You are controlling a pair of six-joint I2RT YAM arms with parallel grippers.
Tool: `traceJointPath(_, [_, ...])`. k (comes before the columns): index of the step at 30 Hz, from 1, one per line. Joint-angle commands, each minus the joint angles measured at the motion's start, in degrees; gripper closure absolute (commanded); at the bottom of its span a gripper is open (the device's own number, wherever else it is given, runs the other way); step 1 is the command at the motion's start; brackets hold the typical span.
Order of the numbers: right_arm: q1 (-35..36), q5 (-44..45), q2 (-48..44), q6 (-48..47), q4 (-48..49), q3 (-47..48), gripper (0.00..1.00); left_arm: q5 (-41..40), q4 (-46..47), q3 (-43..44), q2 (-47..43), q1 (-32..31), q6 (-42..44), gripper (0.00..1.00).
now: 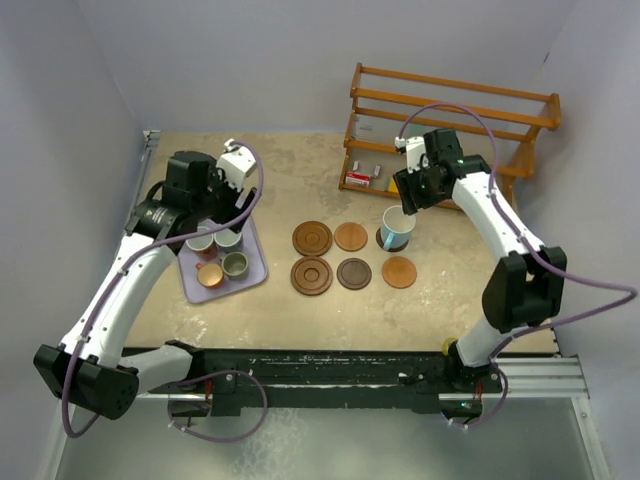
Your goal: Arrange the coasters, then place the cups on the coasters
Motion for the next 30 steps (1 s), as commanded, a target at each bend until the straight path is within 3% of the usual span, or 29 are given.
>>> traceJointPath(1, [-0.1,-3.9,-7.6,0.6,-3.2,2.3,0.38,2.6,-0.1,0.5,0.6,4.7,2.5,0.19])
traceJointPath(10, [-0.1,-14.1,-23.6,-2.1,-0.8,-7.9,0.35,14.7,-4.0,4.9,7.2,25.0,10.7,0.20])
traceJointPath(16, [-0.1,-19.6,-30.2,-4.4,-0.2,-12.5,0.34,17.8,-6.3,11.6,15.6,34.5,15.3,0.21])
traceJointPath(25, [-0.1,-23.9,-30.1,-5.4,-1.7,-12.0,0.35,16.8,-9.0,23.2,30.1,38.5,20.5,0.24])
traceJointPath(30, [-0.1,-23.9,-29.9,-5.7,-1.5,-12.8,0.35,18.8,-17.5,33.8,41.5,38.5,26.4,0.30])
